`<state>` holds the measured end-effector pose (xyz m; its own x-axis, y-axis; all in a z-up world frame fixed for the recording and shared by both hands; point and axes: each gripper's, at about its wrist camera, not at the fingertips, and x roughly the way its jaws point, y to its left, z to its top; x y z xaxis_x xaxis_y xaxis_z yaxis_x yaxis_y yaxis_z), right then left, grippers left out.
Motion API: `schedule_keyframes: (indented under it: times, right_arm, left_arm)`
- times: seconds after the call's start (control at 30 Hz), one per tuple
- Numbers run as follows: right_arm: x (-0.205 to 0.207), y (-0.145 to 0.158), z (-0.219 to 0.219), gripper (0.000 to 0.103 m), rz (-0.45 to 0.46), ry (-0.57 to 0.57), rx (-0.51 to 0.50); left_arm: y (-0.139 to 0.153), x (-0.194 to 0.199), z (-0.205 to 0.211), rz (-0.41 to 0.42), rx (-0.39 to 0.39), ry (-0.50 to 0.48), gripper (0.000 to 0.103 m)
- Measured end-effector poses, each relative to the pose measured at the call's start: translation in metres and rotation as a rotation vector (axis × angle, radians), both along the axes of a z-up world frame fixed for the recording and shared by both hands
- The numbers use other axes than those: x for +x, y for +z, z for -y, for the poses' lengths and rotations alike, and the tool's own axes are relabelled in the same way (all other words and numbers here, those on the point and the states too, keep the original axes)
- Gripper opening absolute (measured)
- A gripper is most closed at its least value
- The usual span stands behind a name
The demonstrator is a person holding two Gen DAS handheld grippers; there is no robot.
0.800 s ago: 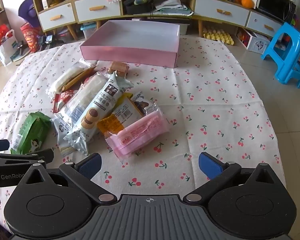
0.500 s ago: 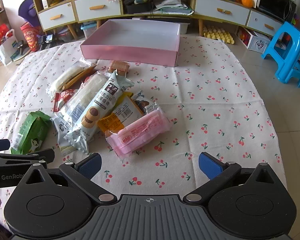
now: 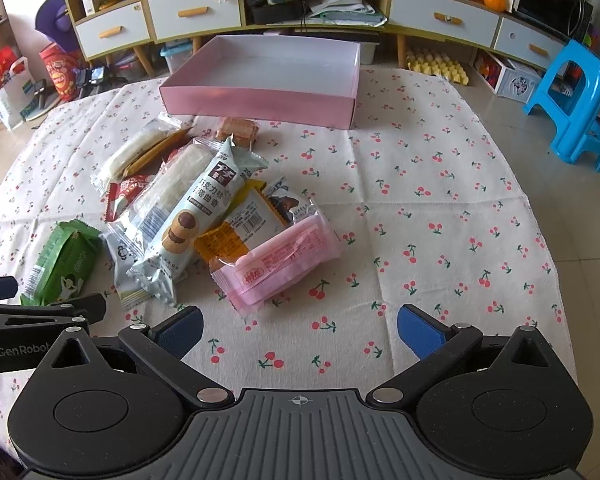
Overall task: Organize snacks
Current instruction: 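Move both tools toward the snack pile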
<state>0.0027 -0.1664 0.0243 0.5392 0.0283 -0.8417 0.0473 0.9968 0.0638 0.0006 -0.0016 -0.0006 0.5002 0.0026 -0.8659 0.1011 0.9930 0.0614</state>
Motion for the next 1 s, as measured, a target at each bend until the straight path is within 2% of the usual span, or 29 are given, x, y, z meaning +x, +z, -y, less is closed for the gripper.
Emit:
schedule_keyframes:
  times: [0.73,0.9,1.0]
  right_arm:
    - [0.0005,-0.0007,0.0001,0.103,-0.005,0.001,0.001]
    - [0.0030,0.0035,0.0019,0.103,-0.005,0.012,0.016]
    - [0.0075,0.0081,0.0067,0.103,-0.006,0.018,0.049]
  left_arm:
    - [0.0013,0.0008,-0.0034,0.005,-0.002,-0.004,0.103]
    - [0.0037,0.0037,-0.0057,-0.009,-0.039,-0.016,0.102]
    - [0.0093,0.0056,-0.0068,0.030,-0.049,-0.039,0.102]
